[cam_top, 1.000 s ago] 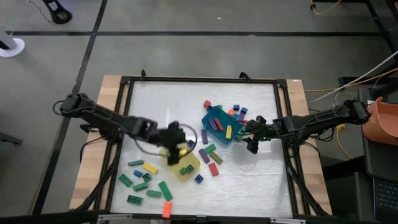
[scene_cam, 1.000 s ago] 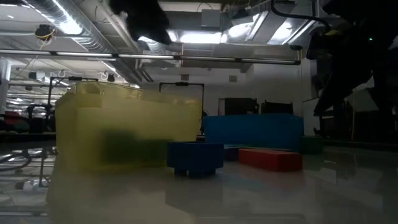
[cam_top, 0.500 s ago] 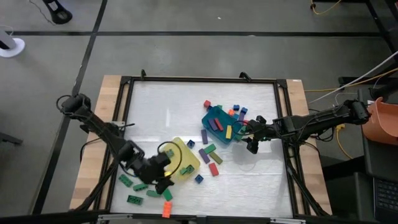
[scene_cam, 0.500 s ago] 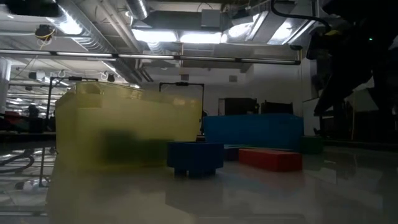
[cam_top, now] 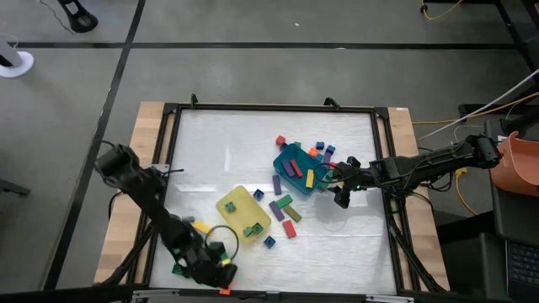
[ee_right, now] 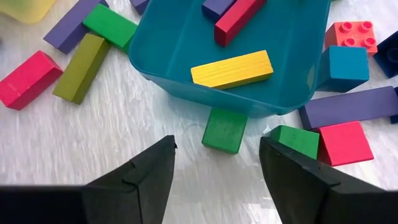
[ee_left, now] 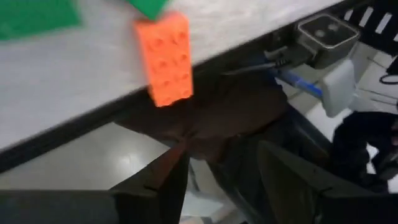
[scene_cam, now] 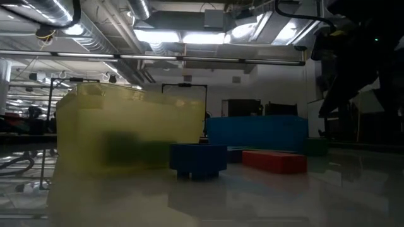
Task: Sort blocks by size
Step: Put the large orange game piece into the blue bin
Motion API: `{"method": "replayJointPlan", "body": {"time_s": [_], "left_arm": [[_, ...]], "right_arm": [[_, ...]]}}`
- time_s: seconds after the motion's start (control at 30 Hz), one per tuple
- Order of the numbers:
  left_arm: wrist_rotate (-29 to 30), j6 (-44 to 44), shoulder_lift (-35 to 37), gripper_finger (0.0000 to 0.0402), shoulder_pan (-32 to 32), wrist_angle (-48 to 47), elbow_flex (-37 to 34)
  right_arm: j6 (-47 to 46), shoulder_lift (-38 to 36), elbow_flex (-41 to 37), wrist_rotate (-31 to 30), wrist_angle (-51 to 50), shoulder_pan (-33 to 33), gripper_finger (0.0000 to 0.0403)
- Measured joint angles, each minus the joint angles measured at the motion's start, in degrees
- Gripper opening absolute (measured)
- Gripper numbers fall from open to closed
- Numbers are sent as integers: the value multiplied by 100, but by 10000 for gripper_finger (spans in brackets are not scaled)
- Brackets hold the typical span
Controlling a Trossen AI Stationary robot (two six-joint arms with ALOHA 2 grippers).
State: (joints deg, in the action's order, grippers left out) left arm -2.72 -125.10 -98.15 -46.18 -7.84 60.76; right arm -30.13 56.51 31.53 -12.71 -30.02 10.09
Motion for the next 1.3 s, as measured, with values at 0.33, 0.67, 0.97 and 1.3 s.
{"method": "replayJointPlan", "body": {"time_s": [0.33,0.67,0.97,1.3], "left_arm": [[-318,-251,-856,180,74,43,540],[-312,-623,-857,180,75,-765,725],[25,-503,-857,180,77,-1037,725],[89,-495,-857,180,79,-1273,725]], "right_arm": [[57,0,0,0,-2,2,232],[59,0,0,-2,-7,0,232],[61,0,0,-11,-7,0,232],[61,0,0,-18,-7,2,232]]}}
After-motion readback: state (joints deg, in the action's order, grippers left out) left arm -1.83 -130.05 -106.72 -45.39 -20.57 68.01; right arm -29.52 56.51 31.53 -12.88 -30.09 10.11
